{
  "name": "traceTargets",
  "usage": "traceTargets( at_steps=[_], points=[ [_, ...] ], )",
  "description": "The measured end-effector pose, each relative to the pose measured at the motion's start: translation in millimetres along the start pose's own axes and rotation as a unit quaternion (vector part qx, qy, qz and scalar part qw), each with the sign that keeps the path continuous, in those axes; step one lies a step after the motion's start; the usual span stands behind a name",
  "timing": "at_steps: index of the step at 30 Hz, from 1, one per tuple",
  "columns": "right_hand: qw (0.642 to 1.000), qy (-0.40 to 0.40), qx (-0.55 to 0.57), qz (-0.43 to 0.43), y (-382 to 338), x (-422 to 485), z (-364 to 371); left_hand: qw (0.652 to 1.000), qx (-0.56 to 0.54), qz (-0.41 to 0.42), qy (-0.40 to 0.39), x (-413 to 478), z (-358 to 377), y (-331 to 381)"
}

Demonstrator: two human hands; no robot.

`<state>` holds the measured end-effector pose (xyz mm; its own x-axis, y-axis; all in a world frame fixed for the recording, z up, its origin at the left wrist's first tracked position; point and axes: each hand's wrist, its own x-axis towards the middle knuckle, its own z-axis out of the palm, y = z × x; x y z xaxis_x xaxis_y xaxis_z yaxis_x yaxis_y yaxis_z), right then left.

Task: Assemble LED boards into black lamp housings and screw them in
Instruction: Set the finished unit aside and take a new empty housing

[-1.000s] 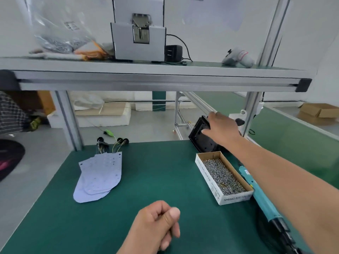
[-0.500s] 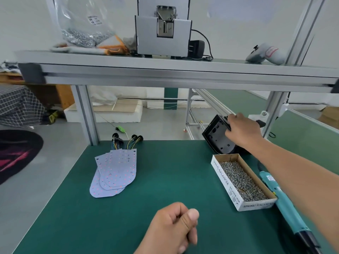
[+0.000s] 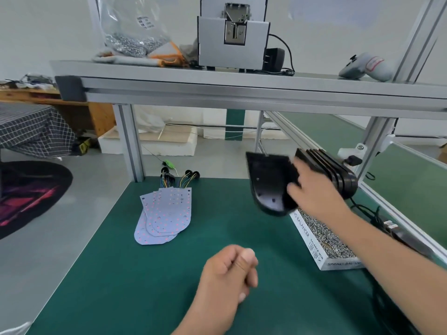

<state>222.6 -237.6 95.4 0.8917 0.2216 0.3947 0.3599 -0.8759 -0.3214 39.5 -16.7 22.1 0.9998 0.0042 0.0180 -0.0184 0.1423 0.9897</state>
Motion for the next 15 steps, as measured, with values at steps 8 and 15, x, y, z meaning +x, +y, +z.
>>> traceTargets(
  at_steps=[8, 15],
  points=[
    [0.974, -0.224, -0.017, 0.009, -37, -158, 10, 0.976, 0.067, 0.074, 0.196, 4, -13, 0],
    [0.977, -0.211, -0.034, 0.027, -44, -184, -20, 0.969, 0.120, 0.071, 0.204, 8, -18, -2]
  ],
)
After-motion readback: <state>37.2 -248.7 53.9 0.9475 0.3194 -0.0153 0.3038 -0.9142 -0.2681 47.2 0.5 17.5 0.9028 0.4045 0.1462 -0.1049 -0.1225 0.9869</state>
